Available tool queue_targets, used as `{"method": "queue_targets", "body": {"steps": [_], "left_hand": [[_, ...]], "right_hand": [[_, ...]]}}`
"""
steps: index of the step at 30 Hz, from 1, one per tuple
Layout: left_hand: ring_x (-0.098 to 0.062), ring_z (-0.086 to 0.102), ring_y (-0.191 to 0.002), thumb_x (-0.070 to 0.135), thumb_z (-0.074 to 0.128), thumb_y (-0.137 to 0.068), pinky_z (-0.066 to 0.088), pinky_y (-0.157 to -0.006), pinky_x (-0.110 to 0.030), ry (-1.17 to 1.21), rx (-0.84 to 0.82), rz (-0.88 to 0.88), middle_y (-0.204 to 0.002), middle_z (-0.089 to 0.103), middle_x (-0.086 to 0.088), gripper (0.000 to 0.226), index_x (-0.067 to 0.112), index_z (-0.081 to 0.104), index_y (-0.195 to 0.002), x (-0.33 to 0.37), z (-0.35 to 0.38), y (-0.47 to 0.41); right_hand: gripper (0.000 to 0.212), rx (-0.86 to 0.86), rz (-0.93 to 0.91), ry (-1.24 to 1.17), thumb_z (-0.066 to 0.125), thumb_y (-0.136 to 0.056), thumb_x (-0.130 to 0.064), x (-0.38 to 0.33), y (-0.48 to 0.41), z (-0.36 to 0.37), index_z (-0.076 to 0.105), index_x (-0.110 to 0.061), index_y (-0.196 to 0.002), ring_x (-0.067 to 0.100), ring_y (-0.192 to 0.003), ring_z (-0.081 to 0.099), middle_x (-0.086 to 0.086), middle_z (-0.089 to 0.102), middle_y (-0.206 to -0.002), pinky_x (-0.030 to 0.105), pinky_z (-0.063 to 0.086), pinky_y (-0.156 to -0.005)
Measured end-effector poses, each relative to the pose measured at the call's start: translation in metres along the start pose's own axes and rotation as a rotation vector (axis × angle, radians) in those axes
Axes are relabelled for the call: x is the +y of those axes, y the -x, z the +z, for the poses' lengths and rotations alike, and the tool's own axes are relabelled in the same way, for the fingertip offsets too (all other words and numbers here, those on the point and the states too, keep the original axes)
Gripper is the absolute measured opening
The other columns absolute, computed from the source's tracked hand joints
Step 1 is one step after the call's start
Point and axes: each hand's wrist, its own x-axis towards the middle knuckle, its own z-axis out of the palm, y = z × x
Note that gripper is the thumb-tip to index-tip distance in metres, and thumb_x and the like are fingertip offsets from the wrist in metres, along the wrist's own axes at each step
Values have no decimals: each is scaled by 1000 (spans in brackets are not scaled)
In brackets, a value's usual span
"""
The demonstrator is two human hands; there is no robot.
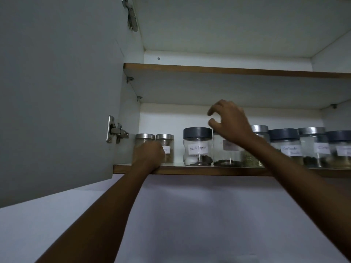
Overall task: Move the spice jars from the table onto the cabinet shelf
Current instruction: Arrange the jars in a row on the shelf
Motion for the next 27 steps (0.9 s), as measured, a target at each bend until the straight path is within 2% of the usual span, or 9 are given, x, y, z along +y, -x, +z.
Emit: {"method": "queue_targets", "body": {"steps": [3, 6, 8, 12, 16, 18, 20, 23, 27], "left_hand": [[-26, 61, -86, 17, 42, -92, 46, -73, -32, 46, 1, 2, -95, 66, -10, 23, 11, 64, -96, 0, 0, 2], [-27, 61, -90, 17, 46, -91, 45, -71, -33, -40, 51, 50, -103, 65, -10, 20, 13, 60, -105, 3, -2, 3], [-29, 59, -98, 14, 47, -90, 46, -78, -37, -85, 132, 159, -113, 63, -10, 31, 14, 55, -120, 13, -3, 6], [-26, 54, -110, 30, 42, -89, 40, -89, -38, 141, 273, 305, -129, 55, -8, 49, 13, 47, -134, 51, -17, 15], [-23, 43, -127, 48, 51, -87, 35, -100, -39, 67, 165, 440, -146, 38, -7, 68, 16, 31, -144, 88, -33, -1], [-24, 25, -140, 57, 61, -80, 19, -111, -47, 4, 28, 422, -155, 21, -6, 93, 18, 13, -149, 99, -40, -12], [-24, 10, -145, 67, 65, -67, 0, -112, -56, -102, -155, 351, -158, 8, -6, 116, 20, -1, -150, 105, -46, -21], [-26, 22, -141, 64, 74, -59, -8, -110, -59, -321, -278, 346, -153, 26, -6, 123, 19, 3, -149, 107, -49, -24], [-24, 44, -127, 48, 82, -60, -2, -113, -53, -275, -255, 357, -133, 51, -2, 106, 17, 22, -141, 102, -42, -21]], "right_hand": [[29, -111, 41, 48, 51, -91, -27, 32, 8, -19, 59, -13, -115, 21, -117, 47, 6, 54, -127, 37, 24, -102], [46, -279, 50, 48, 47, -94, -37, 48, 14, -26, 45, -14, -134, 21, -131, 38, 6, 42, -143, 44, 8, -113], [56, -401, 38, 58, 46, -93, -43, 57, 18, -28, 35, -15, -140, 20, -135, 34, 6, 36, -148, 48, -3, -114], [63, -526, -52, 115, 52, -88, -46, 66, 25, -27, 35, -12, -138, 21, -126, 44, 7, 46, -137, 51, -13, -111], [69, -502, -133, 132, 66, -78, -41, 68, 21, -23, 39, -9, -133, 20, -115, 49, 5, 53, -122, 48, -9, -113], [67, -488, -162, 129, 69, -74, -40, 69, 19, -21, 44, -8, -126, 21, -110, 51, 6, 54, -116, 46, -3, -114], [64, -490, -175, 116, 72, -71, -39, 71, 18, -20, 47, -7, -120, 22, -106, 52, 5, 55, -110, 44, 1, -115], [66, -506, -190, 128, 77, -66, -38, 73, 17, -20, 46, -8, -116, 22, -103, 52, 5, 55, -107, 41, 1, -115], [77, -522, -223, 197, 82, -59, -43, 73, 19, -20, 44, -9, -117, 22, -104, 53, 5, 55, -108, 40, 3, -115]]}}
